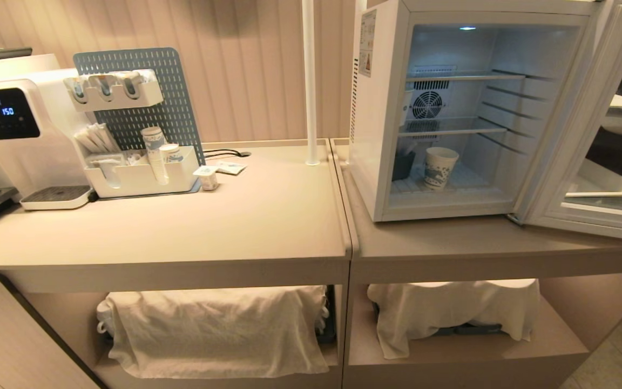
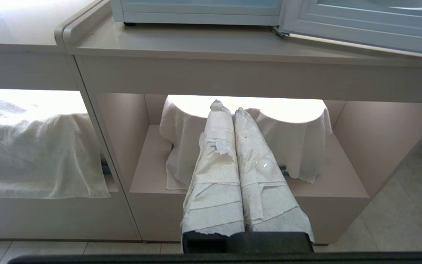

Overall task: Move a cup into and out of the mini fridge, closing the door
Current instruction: Close the freezer door

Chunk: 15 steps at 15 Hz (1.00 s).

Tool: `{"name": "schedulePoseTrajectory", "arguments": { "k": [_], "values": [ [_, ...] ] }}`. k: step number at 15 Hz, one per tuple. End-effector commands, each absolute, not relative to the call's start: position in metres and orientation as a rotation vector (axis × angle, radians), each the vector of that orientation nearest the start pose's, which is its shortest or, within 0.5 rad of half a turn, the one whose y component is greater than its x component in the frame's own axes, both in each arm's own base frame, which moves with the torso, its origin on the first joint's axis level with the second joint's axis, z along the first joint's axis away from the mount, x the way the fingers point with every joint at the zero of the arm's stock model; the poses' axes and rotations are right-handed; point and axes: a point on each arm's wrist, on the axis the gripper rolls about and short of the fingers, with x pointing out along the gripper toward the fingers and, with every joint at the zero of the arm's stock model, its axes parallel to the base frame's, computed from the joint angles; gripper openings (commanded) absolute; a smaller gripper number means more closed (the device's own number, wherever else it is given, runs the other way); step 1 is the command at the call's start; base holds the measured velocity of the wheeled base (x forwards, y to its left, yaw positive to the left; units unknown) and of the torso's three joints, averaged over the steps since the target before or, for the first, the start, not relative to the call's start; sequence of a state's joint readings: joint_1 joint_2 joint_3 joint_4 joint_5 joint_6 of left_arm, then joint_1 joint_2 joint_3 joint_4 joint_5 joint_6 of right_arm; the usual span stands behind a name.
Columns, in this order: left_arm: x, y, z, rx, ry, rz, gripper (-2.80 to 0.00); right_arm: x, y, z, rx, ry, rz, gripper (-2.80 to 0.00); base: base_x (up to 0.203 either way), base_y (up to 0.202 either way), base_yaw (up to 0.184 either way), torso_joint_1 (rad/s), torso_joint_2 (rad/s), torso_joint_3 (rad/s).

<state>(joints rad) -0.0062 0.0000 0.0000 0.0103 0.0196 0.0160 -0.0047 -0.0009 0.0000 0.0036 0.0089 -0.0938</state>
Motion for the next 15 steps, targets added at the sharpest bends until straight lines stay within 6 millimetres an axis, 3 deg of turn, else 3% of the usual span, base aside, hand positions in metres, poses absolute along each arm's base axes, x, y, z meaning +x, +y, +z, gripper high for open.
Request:
{"name": "schedulePoseTrajectory", "arguments": {
  "k": [1, 6, 15],
  "values": [
    [-0.0226, 0.0006, 0.0732, 0.023, 0.022, 0.014, -2.8, -0.0213, 0.0003, 0.0695, -0.096, 0.026, 0.006, -2.8, 0.0, 0.0, 0.0, 0.0, 0.0, 0.0],
    [-0.0227, 0.0004, 0.0735, 0.048, 0.022, 0.006, -2.8, -0.0213, 0.0003, 0.0693, -0.098, 0.027, 0.006, -2.8, 0.0, -0.015, 0.002, 0.001, 0.0, 0.001],
    [-0.0227, 0.0004, 0.0735, 0.048, 0.022, 0.006, -2.8, -0.0213, 0.0003, 0.0693, -0.099, 0.027, 0.004, -2.8, 0.0, -0.187, -0.001, 0.002, 0.0, 0.003]
  ]
}}
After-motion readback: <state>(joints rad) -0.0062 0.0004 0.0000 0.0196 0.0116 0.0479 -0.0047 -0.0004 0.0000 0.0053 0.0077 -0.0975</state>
